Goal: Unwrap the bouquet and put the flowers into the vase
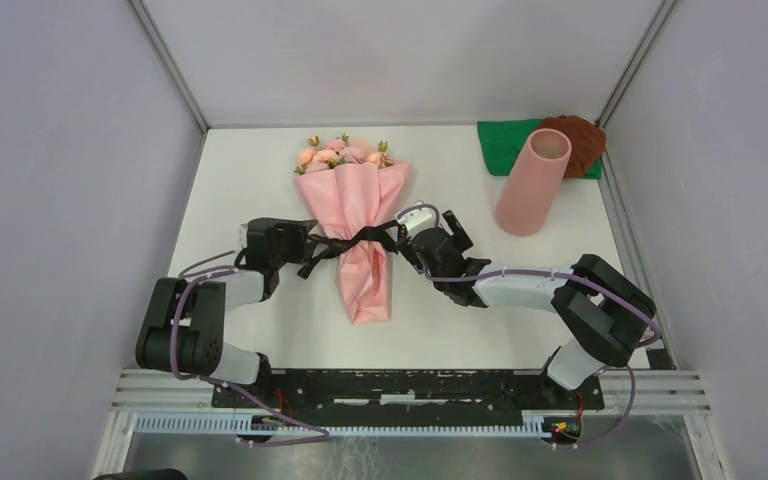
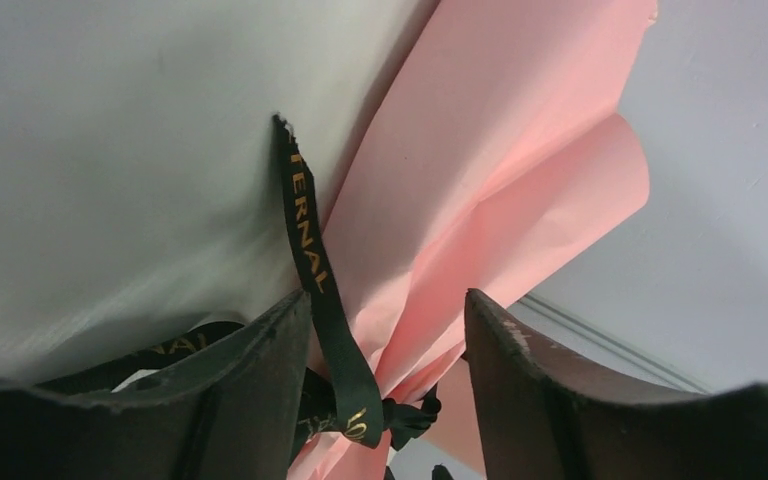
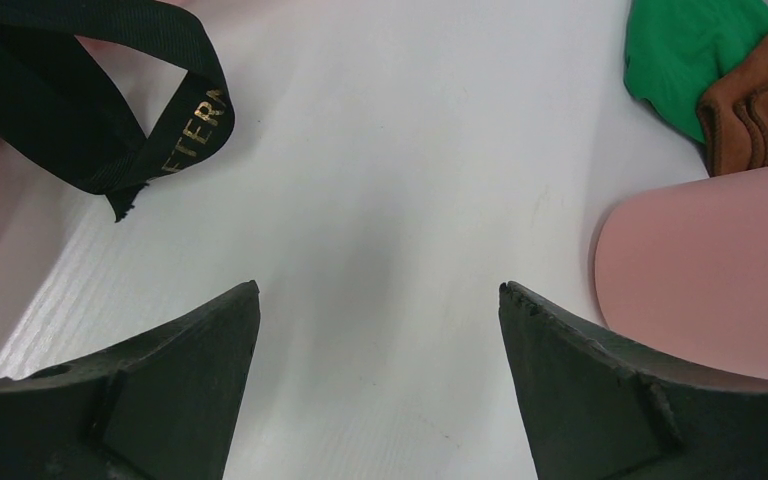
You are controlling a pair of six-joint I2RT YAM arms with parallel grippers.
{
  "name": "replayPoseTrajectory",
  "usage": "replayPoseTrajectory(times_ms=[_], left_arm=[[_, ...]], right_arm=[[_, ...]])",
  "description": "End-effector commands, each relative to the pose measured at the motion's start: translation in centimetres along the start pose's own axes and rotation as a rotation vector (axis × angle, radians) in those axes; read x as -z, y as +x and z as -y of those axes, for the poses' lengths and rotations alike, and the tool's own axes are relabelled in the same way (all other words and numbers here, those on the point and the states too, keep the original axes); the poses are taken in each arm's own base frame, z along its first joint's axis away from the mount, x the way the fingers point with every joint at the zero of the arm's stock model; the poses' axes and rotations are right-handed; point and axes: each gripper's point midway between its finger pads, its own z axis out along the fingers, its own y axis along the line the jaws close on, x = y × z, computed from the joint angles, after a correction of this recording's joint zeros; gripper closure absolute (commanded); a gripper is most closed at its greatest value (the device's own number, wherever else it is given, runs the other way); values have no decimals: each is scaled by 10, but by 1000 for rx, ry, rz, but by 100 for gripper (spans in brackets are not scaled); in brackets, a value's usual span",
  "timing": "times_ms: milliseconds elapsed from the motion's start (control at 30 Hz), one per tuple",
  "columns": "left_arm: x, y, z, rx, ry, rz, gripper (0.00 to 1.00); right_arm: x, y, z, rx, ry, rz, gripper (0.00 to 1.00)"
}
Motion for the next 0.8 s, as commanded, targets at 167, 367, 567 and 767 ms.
replayPoseTrajectory(times_ms=[167, 367, 567, 767], left_arm=[[-14, 11, -15, 86, -22, -80, 42], [-21, 14, -24, 92, -45, -97, 49], [-19, 28, -26, 111, -39, -181, 49], [-22, 24, -32, 95, -53, -164, 62]], right_arm=[[3, -2, 7, -20, 33, 11, 5], [3, -1, 8, -21, 35, 10, 5], [3, 0, 7, -21, 34, 8, 5], [3, 1, 6, -21, 29, 5, 5]])
